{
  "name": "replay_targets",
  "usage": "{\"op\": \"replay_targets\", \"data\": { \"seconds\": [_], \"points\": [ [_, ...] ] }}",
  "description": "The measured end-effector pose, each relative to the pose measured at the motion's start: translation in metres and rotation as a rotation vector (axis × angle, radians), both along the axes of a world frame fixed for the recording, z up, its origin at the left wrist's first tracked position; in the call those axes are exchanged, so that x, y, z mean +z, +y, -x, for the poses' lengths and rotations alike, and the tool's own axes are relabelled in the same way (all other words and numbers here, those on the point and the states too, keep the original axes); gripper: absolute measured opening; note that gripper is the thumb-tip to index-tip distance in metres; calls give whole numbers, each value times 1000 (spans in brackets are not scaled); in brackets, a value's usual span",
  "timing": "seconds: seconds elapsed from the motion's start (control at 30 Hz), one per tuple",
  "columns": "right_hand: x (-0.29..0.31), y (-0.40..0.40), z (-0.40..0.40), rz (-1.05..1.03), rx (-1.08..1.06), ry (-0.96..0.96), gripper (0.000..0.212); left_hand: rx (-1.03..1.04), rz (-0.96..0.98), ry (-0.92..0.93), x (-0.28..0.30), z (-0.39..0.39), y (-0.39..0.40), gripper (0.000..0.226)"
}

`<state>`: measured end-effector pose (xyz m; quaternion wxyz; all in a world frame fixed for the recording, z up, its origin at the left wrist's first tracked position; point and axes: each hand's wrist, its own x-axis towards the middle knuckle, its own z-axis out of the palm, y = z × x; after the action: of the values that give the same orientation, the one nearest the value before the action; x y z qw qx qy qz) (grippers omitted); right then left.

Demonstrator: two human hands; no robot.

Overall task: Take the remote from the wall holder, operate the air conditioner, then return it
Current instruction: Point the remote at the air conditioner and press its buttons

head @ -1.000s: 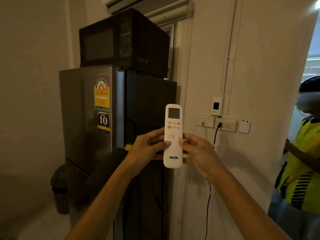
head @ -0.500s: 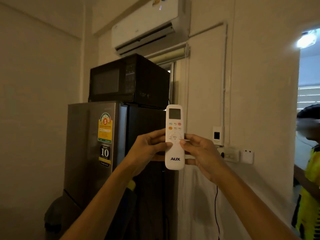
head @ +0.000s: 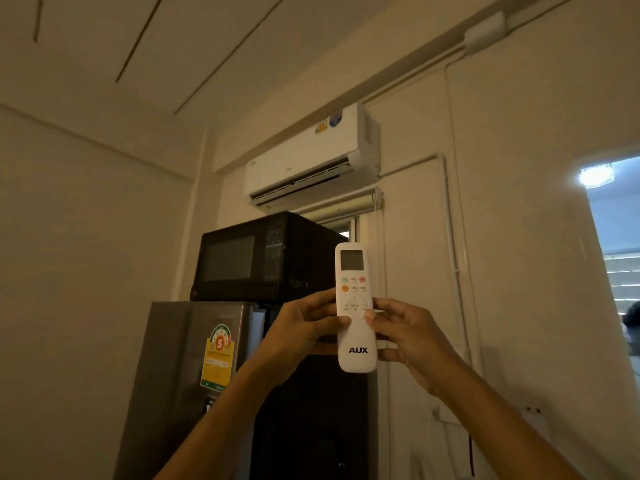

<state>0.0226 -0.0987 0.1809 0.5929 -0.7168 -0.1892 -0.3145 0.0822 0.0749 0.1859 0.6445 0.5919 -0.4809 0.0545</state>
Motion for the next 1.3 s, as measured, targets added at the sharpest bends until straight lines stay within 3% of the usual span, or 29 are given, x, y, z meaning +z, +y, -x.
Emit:
{"op": "replay_targets", "data": {
  "seconds": [0.43, 1.03, 1.3],
  "points": [
    [13, 8, -3, -15, 60, 23, 30, 5, 24, -13, 13, -5, 9, 40],
    [6, 15, -1, 6, 88, 48, 21, 6, 46, 8, -1, -3, 15, 40],
    [7, 24, 0, -89, 18, 98, 17, 15, 36, 19, -8, -2, 14, 40]
  ]
}}
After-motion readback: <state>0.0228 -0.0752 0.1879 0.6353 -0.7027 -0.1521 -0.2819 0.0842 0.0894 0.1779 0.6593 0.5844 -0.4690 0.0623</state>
